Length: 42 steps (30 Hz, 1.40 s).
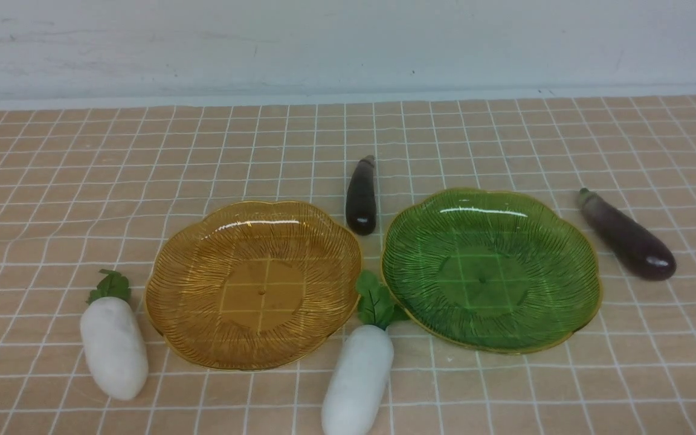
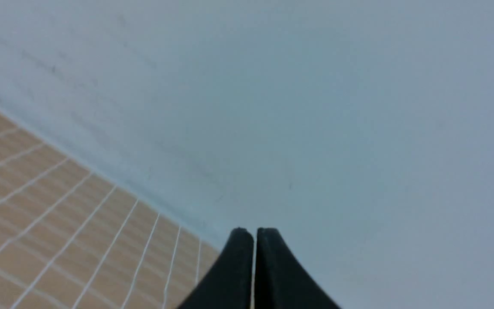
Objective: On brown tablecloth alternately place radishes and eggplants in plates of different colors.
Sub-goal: 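Pick up the white radish and place it in the left plate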
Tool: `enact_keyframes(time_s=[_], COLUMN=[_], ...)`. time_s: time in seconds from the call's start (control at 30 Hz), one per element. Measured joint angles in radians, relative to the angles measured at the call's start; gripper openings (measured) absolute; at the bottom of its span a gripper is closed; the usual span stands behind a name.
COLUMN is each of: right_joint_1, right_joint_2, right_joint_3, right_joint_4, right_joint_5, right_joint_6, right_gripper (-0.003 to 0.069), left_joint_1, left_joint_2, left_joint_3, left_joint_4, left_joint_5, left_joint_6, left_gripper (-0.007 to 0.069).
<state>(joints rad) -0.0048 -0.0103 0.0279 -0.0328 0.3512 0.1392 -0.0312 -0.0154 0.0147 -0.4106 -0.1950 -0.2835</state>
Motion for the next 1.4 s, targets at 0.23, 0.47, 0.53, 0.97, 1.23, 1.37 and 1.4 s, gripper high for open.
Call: enact_keyframes(time_s=[0.23,0.47,0.53,0.97,1.23,1.37,1.4], right_joint_1=[0.0,0.0,0.0,0.04,0.04,0.04,0.04], right_joint_2=[0.0,0.0,0.0,0.121,0.415,0.523,0.531], right_joint_3=[0.003,0.003,0.003,-0.305,-0.581,-0.653,-0.654], right_joint_4=[0.304,0.56,0.569,0.414,0.301,0.293,0.296], right_joint_5=[-0.23,-0.344,-0.351,0.229,0.654,0.737,0.737], right_joint_6=[0.172,0.264,0.265,0.067,-0.147,-0.198,-0.204], right_gripper=[-0.0015,-0.0015,-0.0015,-0.0015,-0.0015,-0.0015,-0.0015], left_joint_1=[0.0,0.001,0.001,0.001,0.001,0.001,0.001], left_joint_2=[0.061,0.476,0.609,1.426,1.564,1.571,1.575], left_joint_3=[-0.256,-0.586,-0.636,-1.048,-1.111,-1.112,-1.112], left_joint_4=[0.006,0.168,0.212,0.282,0.267,0.277,0.279], left_joint_5=[0.255,0.902,0.996,1.126,1.126,1.088,1.075], left_joint_6=[0.037,0.092,0.077,0.092,0.094,0.094,0.092], left_gripper=[-0.0003,-0.0003,-0.0003,0.0,0.0,0.0002,0.0006])
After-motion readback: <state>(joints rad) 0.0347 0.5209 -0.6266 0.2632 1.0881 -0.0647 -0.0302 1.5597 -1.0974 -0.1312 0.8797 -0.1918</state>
